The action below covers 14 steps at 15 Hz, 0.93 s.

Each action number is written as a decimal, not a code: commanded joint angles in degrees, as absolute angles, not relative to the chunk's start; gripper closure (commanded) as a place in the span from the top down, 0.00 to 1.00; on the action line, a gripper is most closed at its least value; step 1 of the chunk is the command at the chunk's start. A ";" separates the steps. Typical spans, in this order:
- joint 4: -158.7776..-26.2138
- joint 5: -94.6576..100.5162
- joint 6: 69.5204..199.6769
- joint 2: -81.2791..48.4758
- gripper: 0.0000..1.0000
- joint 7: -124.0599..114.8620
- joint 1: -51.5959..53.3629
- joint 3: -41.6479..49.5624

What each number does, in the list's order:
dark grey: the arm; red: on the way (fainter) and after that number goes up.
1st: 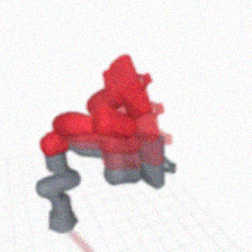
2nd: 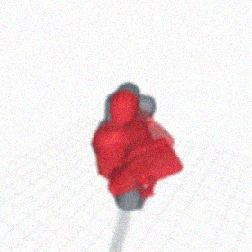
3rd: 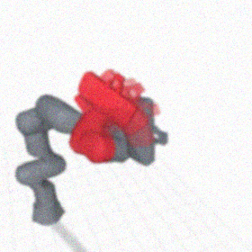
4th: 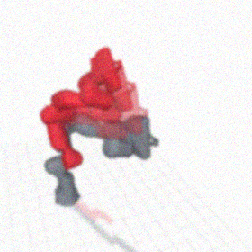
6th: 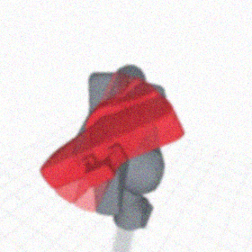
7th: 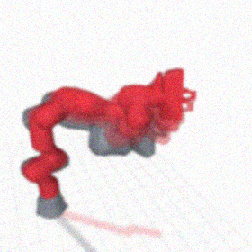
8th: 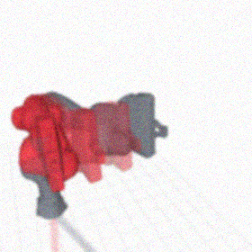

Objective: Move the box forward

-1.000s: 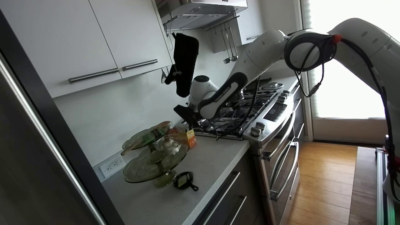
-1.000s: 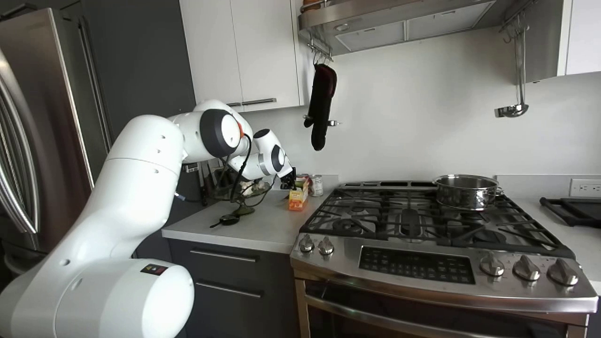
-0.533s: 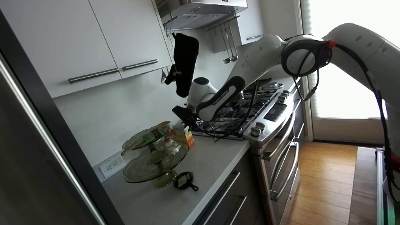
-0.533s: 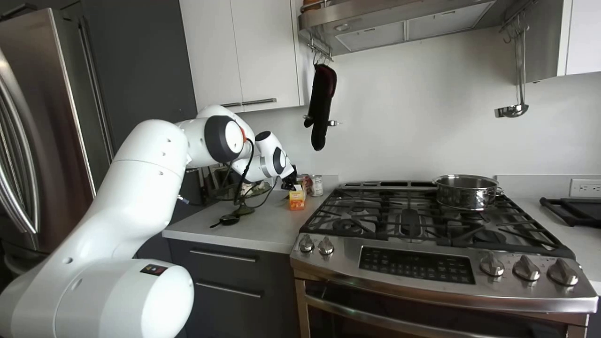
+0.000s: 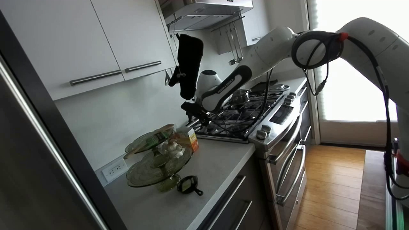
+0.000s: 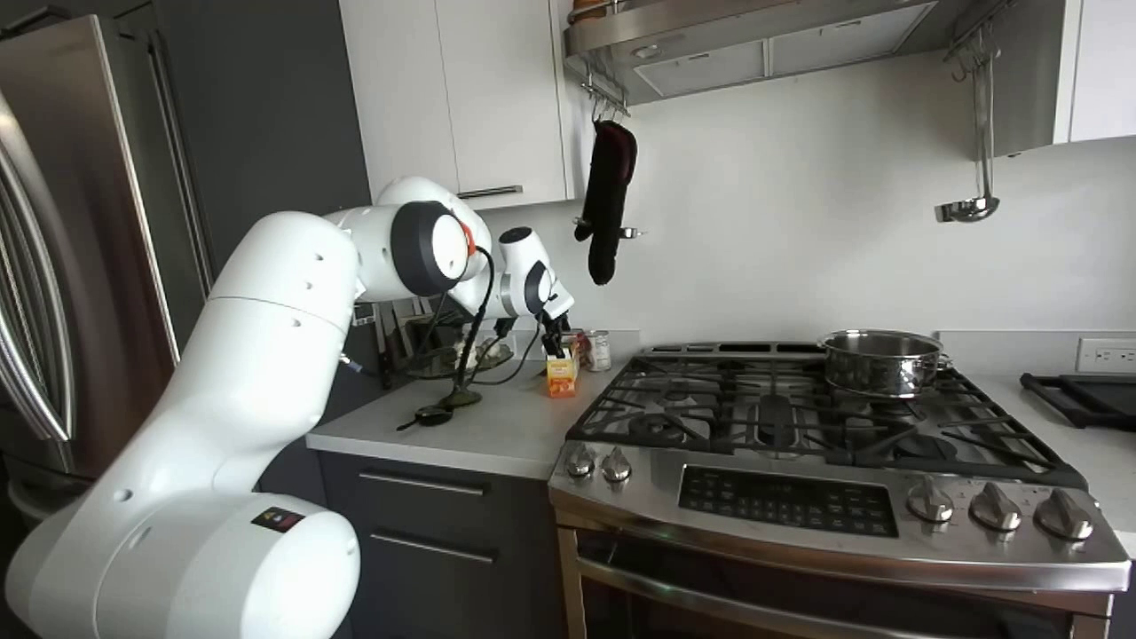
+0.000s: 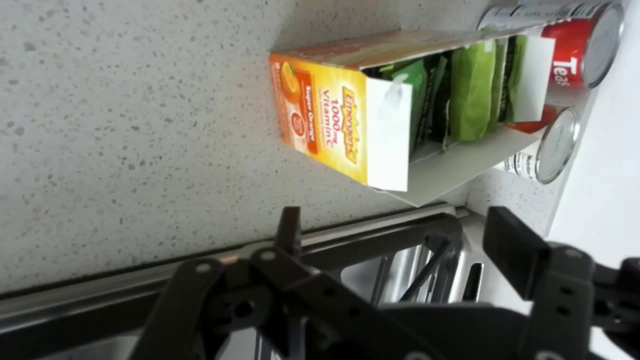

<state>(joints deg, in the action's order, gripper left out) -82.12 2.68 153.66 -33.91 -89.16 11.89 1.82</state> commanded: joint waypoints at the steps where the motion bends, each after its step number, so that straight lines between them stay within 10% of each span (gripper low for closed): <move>1: -89.82 -2.65 148.44 -25.89 1.00 -76.87 7.85 -2.44; 14: -115.61 -1.33 134.42 -0.12 1.00 -44.68 7.76 -3.40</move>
